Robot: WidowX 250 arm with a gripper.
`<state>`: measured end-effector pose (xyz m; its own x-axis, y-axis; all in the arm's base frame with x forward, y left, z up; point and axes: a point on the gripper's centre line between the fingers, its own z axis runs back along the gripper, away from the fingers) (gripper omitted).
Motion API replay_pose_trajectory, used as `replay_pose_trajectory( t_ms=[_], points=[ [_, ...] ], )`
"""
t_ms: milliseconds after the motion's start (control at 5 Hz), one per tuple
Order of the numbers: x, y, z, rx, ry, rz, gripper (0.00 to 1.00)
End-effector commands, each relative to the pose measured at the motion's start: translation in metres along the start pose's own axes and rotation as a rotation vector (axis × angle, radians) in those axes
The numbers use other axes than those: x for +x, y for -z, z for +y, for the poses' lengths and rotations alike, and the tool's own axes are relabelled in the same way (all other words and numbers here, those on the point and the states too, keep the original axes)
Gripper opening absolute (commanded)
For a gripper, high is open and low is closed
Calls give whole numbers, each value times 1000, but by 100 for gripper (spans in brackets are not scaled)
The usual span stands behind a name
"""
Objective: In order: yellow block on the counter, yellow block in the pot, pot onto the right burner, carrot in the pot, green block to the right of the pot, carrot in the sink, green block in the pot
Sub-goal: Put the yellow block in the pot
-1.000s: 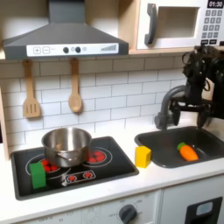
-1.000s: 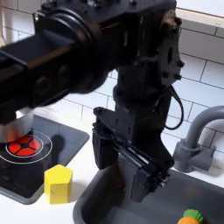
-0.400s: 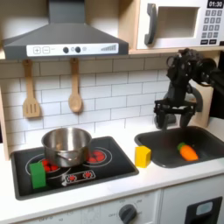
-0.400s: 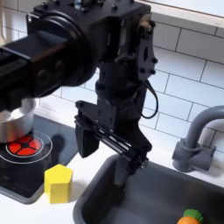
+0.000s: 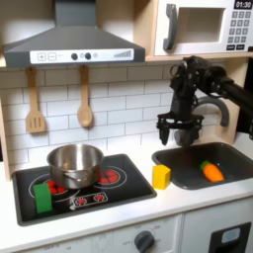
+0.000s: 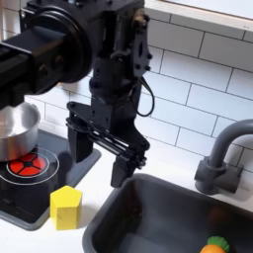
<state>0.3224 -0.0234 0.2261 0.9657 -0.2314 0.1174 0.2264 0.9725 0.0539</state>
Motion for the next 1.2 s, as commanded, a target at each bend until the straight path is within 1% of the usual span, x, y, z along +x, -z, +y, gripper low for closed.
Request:
replay_pose_trajectory(
  t_ms=[0, 200, 400, 600, 1000],
  points=[
    [0, 11, 28, 4, -74, 15, 100],
    [-3, 17, 32, -7, -92, 27, 100],
    [-6, 20, 26, -30, -86, 29, 100],
    [-9, 27, 19, -59, -87, 48, 100],
    [-14, 39, 25, -57, -110, 83, 100]
  ],
)
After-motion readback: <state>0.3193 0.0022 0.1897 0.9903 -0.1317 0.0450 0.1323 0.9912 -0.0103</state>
